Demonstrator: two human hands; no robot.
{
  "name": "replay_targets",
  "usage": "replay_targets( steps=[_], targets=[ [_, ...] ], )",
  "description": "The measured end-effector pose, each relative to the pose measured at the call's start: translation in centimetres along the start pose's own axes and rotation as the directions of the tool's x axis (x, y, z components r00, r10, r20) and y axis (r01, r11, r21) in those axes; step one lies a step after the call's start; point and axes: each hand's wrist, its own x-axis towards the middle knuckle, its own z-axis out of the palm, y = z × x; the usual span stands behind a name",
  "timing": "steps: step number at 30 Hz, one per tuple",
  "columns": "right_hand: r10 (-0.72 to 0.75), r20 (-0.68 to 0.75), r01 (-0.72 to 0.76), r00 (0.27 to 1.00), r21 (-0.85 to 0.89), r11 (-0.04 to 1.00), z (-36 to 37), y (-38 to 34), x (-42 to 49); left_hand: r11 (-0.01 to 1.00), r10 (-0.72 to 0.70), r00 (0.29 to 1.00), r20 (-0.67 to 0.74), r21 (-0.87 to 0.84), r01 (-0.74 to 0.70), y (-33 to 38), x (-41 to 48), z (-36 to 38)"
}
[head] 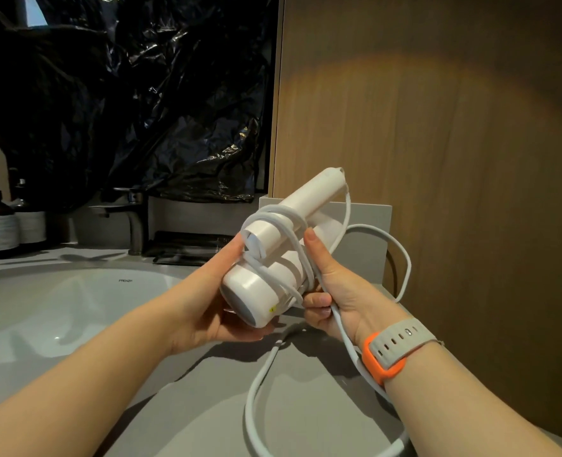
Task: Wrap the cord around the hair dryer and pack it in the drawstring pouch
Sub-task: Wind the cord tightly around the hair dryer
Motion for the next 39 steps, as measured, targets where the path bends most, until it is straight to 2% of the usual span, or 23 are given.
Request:
replay_targets(
  steps=[4,7,9,13,16,20,28,32,39],
  targets=[
    [0.033,-0.091,-0.028,0.995,0.054,0.998,0.0,0.2,0.6,0.952,0.264,0.963,-0.053,0.175,-0.252,-0.4,-0.2,0.8],
    [0.029,-0.127,-0.019,0.992,0.082,0.996,0.0,-0.1,0.5,0.783,0.498,0.866,-0.041,0.451,-0.428,-0.7,-0.1,1.3],
    [0.010,-0.131,-0.004,0.991,0.046,0.999,0.2,-0.2,0.3,0.680,0.579,0.815,-0.016,0.561,-0.472,-1.0,0.2,1.2],
    [-0.004,-0.081,0.010,0.997,0.074,0.997,0.6,-0.2,0.1,0.669,0.649,0.756,-0.083,0.537,-0.515,-0.9,0.4,0.2],
    [0.010,-0.066,-0.004,0.998,0.087,0.996,0.5,-0.2,0.1,0.654,0.663,0.743,-0.088,0.551,-0.518,-0.9,0.4,-0.1],
    [0.008,-0.106,-0.005,0.994,0.024,1.000,0.6,0.1,0.3,0.555,0.675,0.734,-0.071,0.705,-0.442,-0.9,0.4,-0.5],
    [0.037,-0.143,-0.042,0.989,-0.036,0.998,0.9,0.3,0.3,0.416,0.711,0.703,0.017,0.796,-0.440,-1.0,0.2,-0.6],
    [-0.006,-0.172,-0.017,0.985,-0.131,0.991,1.0,0.2,0.2,0.468,0.712,0.696,-0.091,0.801,-0.374,-0.9,0.2,-0.2],
    [-0.070,-0.071,0.059,0.995,-0.147,0.987,0.9,-0.3,-0.8,0.621,0.707,0.671,-0.224,0.649,-0.439,-0.9,0.4,-0.2]
  ],
)
